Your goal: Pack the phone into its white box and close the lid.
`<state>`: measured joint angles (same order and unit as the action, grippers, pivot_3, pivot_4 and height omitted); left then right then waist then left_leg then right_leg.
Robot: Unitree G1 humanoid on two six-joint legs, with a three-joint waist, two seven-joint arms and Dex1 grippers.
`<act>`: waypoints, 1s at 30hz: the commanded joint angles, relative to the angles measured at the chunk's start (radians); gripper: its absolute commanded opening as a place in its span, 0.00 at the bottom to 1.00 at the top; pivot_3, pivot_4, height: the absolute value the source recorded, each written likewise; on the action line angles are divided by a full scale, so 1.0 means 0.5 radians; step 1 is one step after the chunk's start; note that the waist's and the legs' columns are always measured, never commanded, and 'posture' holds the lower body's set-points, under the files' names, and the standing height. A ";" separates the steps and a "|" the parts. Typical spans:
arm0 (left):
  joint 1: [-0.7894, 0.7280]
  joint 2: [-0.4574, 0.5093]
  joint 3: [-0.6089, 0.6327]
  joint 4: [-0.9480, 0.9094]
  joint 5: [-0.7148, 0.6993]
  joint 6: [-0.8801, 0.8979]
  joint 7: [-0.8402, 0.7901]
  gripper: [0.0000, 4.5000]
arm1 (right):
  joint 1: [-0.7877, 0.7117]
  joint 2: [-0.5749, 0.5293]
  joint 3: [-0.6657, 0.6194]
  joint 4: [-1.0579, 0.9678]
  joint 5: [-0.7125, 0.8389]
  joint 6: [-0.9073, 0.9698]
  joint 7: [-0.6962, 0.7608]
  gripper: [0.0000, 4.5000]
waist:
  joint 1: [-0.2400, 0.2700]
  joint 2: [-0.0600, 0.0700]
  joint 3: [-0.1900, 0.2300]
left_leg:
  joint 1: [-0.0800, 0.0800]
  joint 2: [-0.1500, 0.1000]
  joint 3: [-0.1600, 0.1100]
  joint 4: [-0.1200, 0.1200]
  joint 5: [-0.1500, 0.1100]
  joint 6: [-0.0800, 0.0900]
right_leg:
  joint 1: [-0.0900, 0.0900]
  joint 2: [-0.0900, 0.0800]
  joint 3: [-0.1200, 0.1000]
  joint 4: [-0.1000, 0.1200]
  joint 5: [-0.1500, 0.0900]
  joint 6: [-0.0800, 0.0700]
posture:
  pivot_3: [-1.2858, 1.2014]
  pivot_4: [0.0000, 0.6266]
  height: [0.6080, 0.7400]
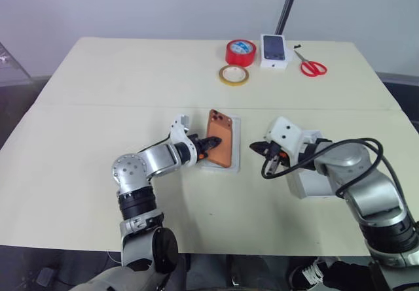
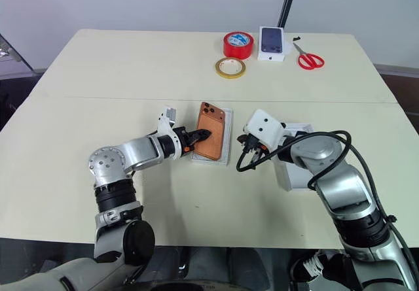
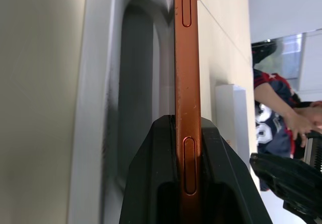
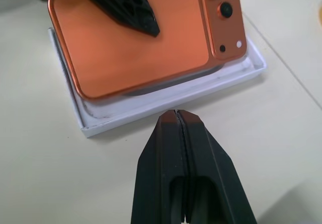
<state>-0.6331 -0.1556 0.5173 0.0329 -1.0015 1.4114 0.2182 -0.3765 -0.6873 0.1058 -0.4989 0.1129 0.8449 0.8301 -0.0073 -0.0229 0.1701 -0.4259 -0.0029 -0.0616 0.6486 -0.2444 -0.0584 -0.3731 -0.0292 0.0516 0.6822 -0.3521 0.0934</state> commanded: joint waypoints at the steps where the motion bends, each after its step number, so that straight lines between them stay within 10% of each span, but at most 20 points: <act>1: -0.063 -0.018 -0.087 0.041 0.006 -0.068 -0.066 0.11 | 0.001 -0.033 -0.050 -0.068 0.034 -0.013 -0.038 0.00 | 0.000 0.000 0.000 | 0.000 0.000 0.000 0.000 0.000 0.000 | 0.000 0.000 0.000 0.000 0.000 0.000 | 0.52 0.24 0.96; 10: -0.051 0.087 -0.148 -0.056 -0.068 0.026 -0.114 0.99 | 0.001 -0.065 -0.017 -0.015 0.045 -0.068 -0.089 0.00 | -0.006 0.000 0.000 | 0.000 0.000 0.000 0.000 0.000 -0.001 | 0.001 0.000 0.000 0.000 0.000 0.000 | 0.52 0.24 0.96; 21: -0.079 0.802 -0.412 -0.395 0.149 0.037 -0.375 0.99 | -0.143 -0.042 0.102 0.171 -0.018 0.070 -0.202 0.00 | -0.007 0.001 0.000 | 0.001 0.001 0.000 0.001 0.002 -0.003 | 0.000 0.000 0.001 0.002 0.000 0.000 | 0.52 0.24 0.96; 30: -0.049 0.953 -1.152 -0.131 0.788 -0.559 -0.695 0.25 | -0.396 0.222 0.318 0.539 -0.170 0.193 -0.497 0.00 | -0.009 0.002 0.000 | 0.001 0.000 0.000 -0.001 0.002 -0.003 | -0.001 -0.001 0.001 0.001 0.000 -0.001 | 0.52 0.24 0.96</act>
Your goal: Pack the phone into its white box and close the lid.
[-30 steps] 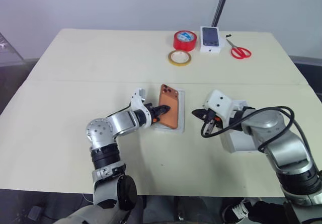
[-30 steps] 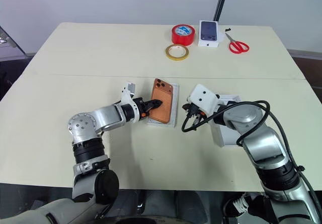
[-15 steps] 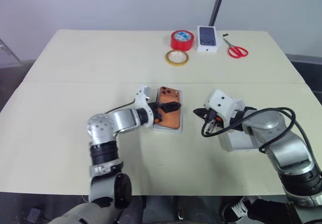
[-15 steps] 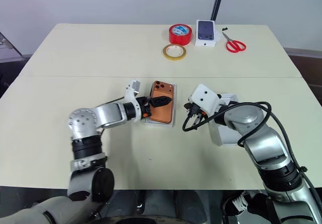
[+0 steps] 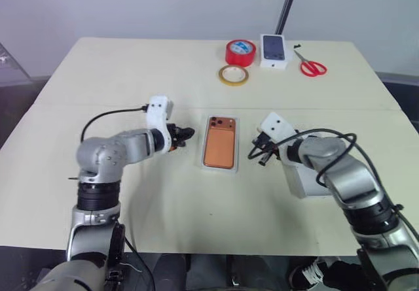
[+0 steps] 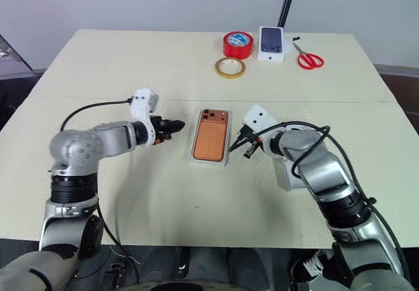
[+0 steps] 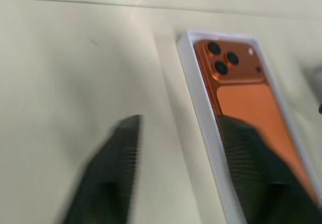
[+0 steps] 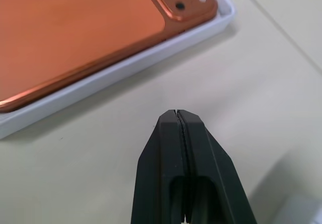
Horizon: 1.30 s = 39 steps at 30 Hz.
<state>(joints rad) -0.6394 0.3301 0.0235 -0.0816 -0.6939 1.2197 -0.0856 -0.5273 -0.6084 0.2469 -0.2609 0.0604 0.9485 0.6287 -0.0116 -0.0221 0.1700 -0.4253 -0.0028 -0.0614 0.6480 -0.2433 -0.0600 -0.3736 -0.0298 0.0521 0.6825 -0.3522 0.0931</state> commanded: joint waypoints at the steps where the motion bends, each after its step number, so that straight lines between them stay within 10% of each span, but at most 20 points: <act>1: -0.059 -0.051 -0.194 0.165 0.216 -0.224 -0.108 0.25 | -0.109 0.092 0.060 0.098 -0.086 -0.033 -0.118 0.00 | -0.001 0.000 0.000 | 0.000 0.000 0.000 0.000 0.000 0.000 | 0.000 0.000 0.000 0.000 0.000 0.000 | 0.52 0.24 0.96; 11: -0.194 -0.218 -0.493 0.370 0.442 -0.354 -0.494 0.25 | -0.137 0.243 0.163 0.112 -0.094 -0.002 -0.117 0.00 | 0.004 0.001 -0.001 | 0.000 -0.001 0.000 0.001 -0.001 0.003 | 0.000 0.001 -0.001 0.001 0.000 0.000 | 0.52 0.24 0.96; 37: -0.169 -0.461 -0.650 0.062 0.440 0.071 -0.808 0.25 | 0.557 -0.477 -0.345 -0.849 0.162 0.517 0.121 0.00 | 0.047 0.002 -0.001 | -0.001 -0.002 -0.001 0.004 -0.007 0.014 | 0.003 0.001 -0.001 0.000 0.000 0.001 | 0.52 0.24 0.96; 39: -0.158 -0.401 -0.558 0.058 0.456 0.031 -0.801 0.24 | 0.567 -0.551 -0.478 -0.884 0.257 0.574 0.208 0.12 | 0.044 0.002 -0.001 | -0.001 -0.002 -0.001 0.004 -0.007 0.014 | 0.003 0.001 -0.001 0.000 0.000 0.001 | 0.52 0.24 0.96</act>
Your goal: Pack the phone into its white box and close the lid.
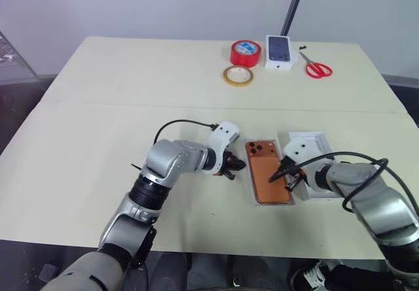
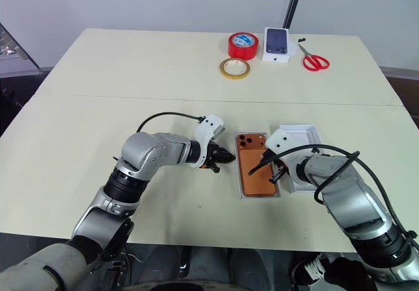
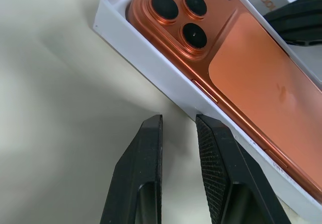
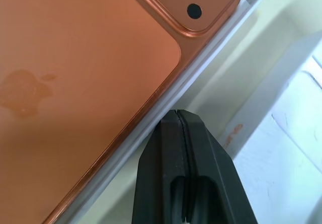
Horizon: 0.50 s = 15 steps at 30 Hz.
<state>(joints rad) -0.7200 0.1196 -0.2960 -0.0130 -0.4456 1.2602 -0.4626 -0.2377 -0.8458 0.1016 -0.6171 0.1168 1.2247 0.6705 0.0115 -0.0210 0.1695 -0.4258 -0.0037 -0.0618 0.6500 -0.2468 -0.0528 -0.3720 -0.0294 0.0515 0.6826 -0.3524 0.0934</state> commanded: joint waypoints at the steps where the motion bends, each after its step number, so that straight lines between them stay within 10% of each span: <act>1: 0.012 0.051 0.126 -0.090 -0.034 -0.087 -0.048 0.24 | -0.018 -0.110 -0.248 -0.185 0.183 0.051 0.153 0.20 | -0.005 0.000 0.000 | 0.000 0.000 0.000 0.000 0.000 0.000 | 0.000 0.000 0.000 0.000 0.000 0.000 | 0.52 0.24 0.96; 6: 0.196 0.318 0.163 -0.252 0.084 -0.595 -0.182 0.24 | -0.173 -0.131 -0.496 -0.156 0.374 0.364 0.188 0.75 | -0.044 0.003 0.000 | 0.001 0.004 0.000 -0.002 0.000 0.000 | 0.000 0.001 0.001 0.000 0.000 0.000 | 0.52 0.24 0.96; 15: 0.656 0.775 0.047 -0.570 0.302 -1.646 -0.736 0.24 | -0.404 0.096 -0.456 0.261 0.396 0.745 -0.093 0.75 | -0.040 0.008 0.001 | 0.000 0.001 0.002 -0.003 0.000 0.000 | -0.001 -0.004 0.003 -0.001 0.000 -0.001 | 0.52 0.24 0.96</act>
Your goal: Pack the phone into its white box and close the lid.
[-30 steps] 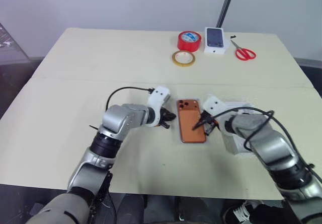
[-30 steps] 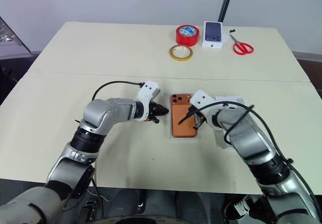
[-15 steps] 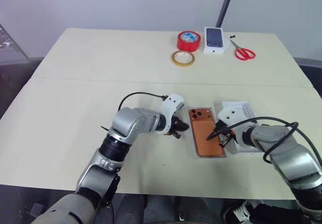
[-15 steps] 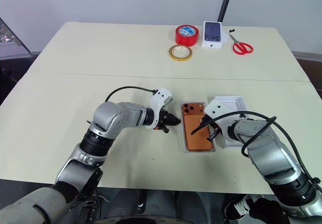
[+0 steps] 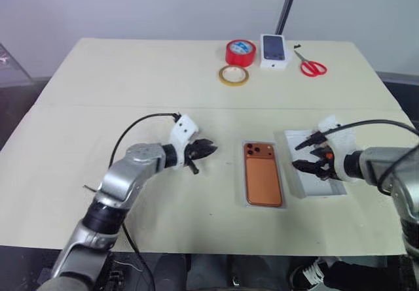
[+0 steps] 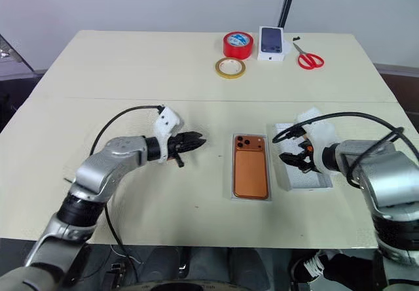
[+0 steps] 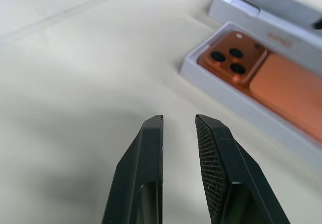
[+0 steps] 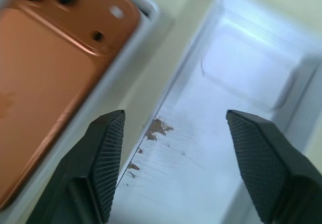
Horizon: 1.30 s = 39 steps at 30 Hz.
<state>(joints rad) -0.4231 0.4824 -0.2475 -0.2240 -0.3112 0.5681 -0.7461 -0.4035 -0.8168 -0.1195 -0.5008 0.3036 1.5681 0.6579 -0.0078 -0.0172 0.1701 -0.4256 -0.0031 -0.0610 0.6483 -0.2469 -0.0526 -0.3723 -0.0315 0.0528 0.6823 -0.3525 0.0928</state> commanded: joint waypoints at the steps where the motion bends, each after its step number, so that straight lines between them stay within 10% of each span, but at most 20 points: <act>1: 0.100 0.077 -0.049 -0.176 0.014 -0.298 -0.226 0.24 | -0.084 0.062 0.015 0.050 0.020 0.078 -0.101 0.75 | -0.002 0.000 0.000 | 0.000 0.000 0.000 0.000 0.000 0.000 | 0.000 0.000 0.000 0.000 0.000 0.000 | 0.52 0.24 0.96; 4: 0.177 0.141 -0.061 -0.219 0.016 -0.375 -0.340 0.24 | -0.091 0.131 0.061 0.110 0.021 0.093 -0.197 0.64 | -0.003 0.001 0.000 | 0.000 0.001 -0.001 0.000 -0.001 0.001 | 0.000 0.001 0.000 0.000 0.000 0.000 | 0.52 0.24 0.96; 10: 0.213 0.137 -0.075 -0.206 0.074 -0.443 -0.343 0.24 | -0.099 0.158 0.026 0.127 0.127 0.093 -0.300 0.01 | -0.008 0.002 0.001 | 0.000 0.001 0.000 0.000 -0.001 0.003 | 0.000 0.004 -0.001 0.000 0.000 0.000 | 0.52 0.24 0.96; 19: 0.220 0.077 0.077 -0.137 0.039 -0.439 -0.245 0.24 | -0.309 0.211 -0.430 0.246 0.555 0.093 -0.493 0.01 | -0.013 0.002 0.001 | 0.000 0.001 0.000 0.000 -0.001 0.004 | 0.000 0.004 -0.001 0.002 0.000 0.000 | 0.52 0.24 0.96; 25: 0.120 -0.006 0.331 0.142 0.032 -0.461 -0.063 0.24 | -0.661 0.550 -0.814 0.645 1.993 0.093 -1.207 0.01 | -0.024 0.003 0.001 | 0.001 0.006 0.001 0.000 -0.001 0.004 | -0.001 0.008 -0.002 0.003 0.000 0.000 | 0.52 0.24 0.96; 27: 0.079 -0.009 0.356 0.230 0.067 -0.503 -0.032 0.24 | -0.470 0.466 -0.449 0.617 2.986 -0.439 -1.883 0.01 | -0.010 0.003 0.001 | -0.001 0.006 0.001 0.001 -0.001 0.005 | -0.001 0.008 -0.002 0.003 0.000 0.000 | 0.52 0.24 0.96; 29: 0.055 -0.008 0.359 0.283 0.097 -0.547 -0.024 0.24 | -0.325 0.635 -0.229 0.458 3.337 -0.805 -2.251 0.01 | -0.014 0.002 0.001 | -0.003 0.006 0.001 0.003 -0.003 0.009 | 0.001 0.005 -0.002 0.001 0.000 0.000 | 0.52 0.24 0.96; 35: 0.044 -0.038 0.344 0.300 0.112 -0.596 -0.027 0.24 | 0.011 1.346 0.116 -0.077 3.337 -1.487 -3.043 0.01 | -0.029 0.003 0.001 | -0.004 0.005 0.002 0.005 -0.003 0.011 | -0.003 0.005 -0.001 0.005 0.000 0.001 | 0.52 0.24 0.96; 39: 0.051 -0.081 0.282 0.269 0.120 -0.591 -0.045 0.24 | 0.259 1.365 0.213 -0.171 3.337 -1.621 -3.320 0.01 | -0.017 0.003 0.001 | -0.004 0.004 0.000 0.004 -0.003 0.010 | -0.002 0.004 -0.002 0.004 0.000 0.001 | 0.52 0.24 0.96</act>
<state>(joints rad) -0.3914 0.4469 -0.0970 -0.0516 -0.2505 0.2911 -0.7625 -0.2841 -0.1123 0.0002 -0.5463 1.9501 0.7824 -0.9735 -0.0165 -0.0155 0.1705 -0.4274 -0.0023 -0.0608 0.6506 -0.2481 -0.0480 -0.3732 -0.0296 0.0520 0.6842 -0.3524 0.0932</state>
